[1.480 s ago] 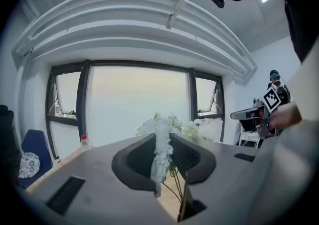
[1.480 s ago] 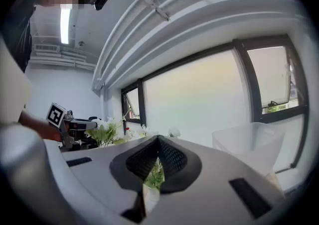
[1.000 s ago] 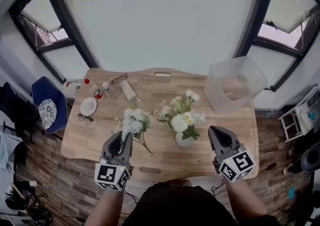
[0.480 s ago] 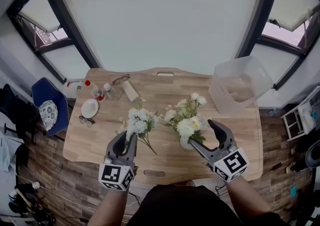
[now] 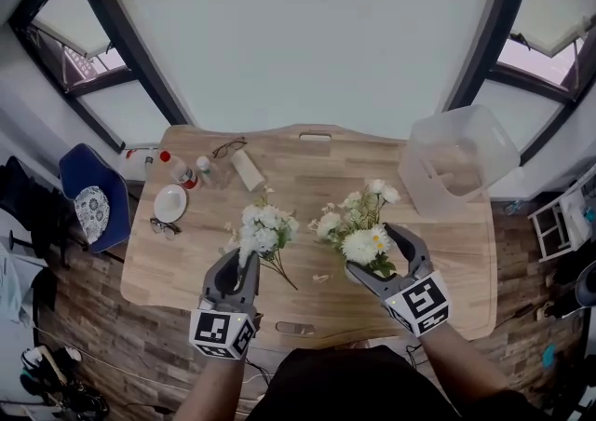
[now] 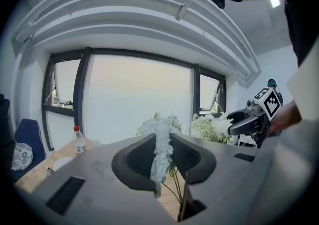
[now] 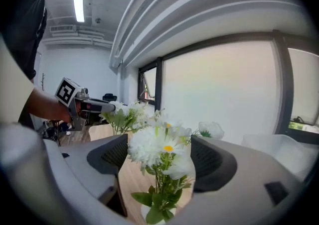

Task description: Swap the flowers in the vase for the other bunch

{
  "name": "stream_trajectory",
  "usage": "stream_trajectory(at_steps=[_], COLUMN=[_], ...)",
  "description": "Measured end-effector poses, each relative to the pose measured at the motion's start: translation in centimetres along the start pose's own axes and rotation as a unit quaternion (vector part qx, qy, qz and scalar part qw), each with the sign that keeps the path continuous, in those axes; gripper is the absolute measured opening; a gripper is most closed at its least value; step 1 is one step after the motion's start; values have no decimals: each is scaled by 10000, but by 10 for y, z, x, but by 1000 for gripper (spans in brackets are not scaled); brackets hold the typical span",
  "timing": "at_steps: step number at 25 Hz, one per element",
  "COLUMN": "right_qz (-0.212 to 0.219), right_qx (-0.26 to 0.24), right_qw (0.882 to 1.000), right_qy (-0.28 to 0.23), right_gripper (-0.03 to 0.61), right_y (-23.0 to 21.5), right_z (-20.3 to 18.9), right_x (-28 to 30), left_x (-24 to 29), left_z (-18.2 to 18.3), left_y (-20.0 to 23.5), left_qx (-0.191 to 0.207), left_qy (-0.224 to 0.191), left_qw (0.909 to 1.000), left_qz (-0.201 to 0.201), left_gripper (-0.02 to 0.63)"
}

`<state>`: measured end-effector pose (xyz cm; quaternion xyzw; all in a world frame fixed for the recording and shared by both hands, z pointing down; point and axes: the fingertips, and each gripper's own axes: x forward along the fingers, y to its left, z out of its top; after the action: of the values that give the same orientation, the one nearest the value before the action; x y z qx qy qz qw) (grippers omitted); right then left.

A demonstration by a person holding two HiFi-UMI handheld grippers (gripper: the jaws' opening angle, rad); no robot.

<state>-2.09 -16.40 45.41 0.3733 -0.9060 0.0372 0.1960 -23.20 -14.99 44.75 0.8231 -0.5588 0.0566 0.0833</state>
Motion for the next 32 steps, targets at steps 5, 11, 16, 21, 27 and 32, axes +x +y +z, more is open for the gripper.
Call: stream_trajectory(at_steps=[5,11,16,21,27,32], right_qz=[62,27,45,47,57,46], right_qx=[127,274,347,421,272,259], right_qw=[9998,9996,9993,9985,9980,9965], right_qy=[155,-60,-166,-336,-565,-797], right_gripper=[352,126,120,118,117,117], right_y=[-4,-10,-10,-10,-9,-16], right_z=[-9,-1,7,16,33,43], right_x=[9,6,-2,-10,-26,-43], left_x=[3,8,7,9,9,9], left_z=[-3,0,1,2,7,17], left_y=[9,11,10,8,-5,-17], left_qx=[-24,-21,-17,-20,-51,8], left_qy=[68,59,46,32,-92,-220], left_qw=[10000,10000,10000,10000,9999,9997], left_qz=[41,39,10,-57,-119,-138], left_gripper=[81,81,81,81,81,81])
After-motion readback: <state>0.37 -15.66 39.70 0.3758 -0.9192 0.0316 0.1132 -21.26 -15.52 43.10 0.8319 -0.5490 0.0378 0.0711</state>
